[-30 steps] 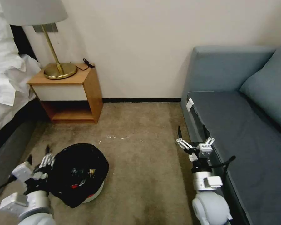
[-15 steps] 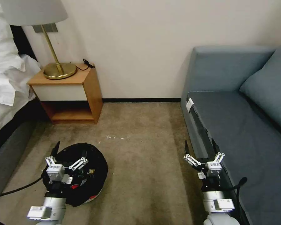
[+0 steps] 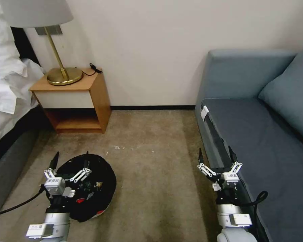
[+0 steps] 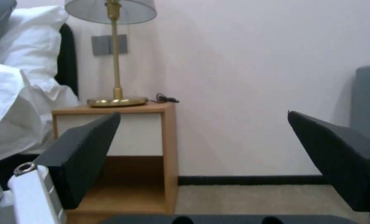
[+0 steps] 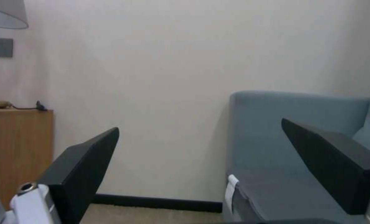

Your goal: Pick up the trash bin, then pick up the garbage on the floor and place it into the trash bin.

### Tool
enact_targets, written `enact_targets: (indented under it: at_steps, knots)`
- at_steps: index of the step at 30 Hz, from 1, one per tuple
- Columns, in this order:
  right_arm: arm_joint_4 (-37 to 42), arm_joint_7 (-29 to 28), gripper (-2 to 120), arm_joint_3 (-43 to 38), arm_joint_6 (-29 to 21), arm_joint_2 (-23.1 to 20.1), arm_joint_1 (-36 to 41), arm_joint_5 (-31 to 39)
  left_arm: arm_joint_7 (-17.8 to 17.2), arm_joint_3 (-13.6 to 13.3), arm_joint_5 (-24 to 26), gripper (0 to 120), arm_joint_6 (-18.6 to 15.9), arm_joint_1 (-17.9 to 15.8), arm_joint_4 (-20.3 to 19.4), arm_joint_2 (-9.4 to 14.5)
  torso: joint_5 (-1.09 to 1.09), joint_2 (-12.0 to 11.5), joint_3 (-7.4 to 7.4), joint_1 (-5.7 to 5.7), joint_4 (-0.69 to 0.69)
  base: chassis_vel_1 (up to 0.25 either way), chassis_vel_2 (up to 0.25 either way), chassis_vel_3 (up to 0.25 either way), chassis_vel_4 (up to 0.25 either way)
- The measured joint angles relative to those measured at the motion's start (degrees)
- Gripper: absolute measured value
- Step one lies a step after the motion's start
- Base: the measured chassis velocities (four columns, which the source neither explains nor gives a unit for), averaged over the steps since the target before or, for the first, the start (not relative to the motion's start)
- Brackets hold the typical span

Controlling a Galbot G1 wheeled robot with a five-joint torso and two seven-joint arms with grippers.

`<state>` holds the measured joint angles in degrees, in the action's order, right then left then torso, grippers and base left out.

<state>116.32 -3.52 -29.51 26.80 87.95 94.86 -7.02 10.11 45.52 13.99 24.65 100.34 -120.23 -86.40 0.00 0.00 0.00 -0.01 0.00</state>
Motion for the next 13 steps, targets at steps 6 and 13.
enact_targets:
  at_steps: [6, 13]
  knots:
    - [0.0, 0.0, 100, 0.0, 0.0, 0.0, -0.1, 0.1, -0.1, 0.0, 0.0, 100, -0.1, 0.0, 0.0, 0.0, 0.0, 0.0, 0.0, 0.0, 0.0, 0.0, 0.0, 0.0, 0.0]
    - [-0.1, 0.0, 100, -0.1, 0.0, 0.0, -0.1, 0.1, -0.1, 0.0, 0.0, 100, -0.2, 0.0, 0.0, 0.0, 0.0, 0.0, 0.0, 0.0, 0.0, 0.0, 0.0, 0.0, 0.0]
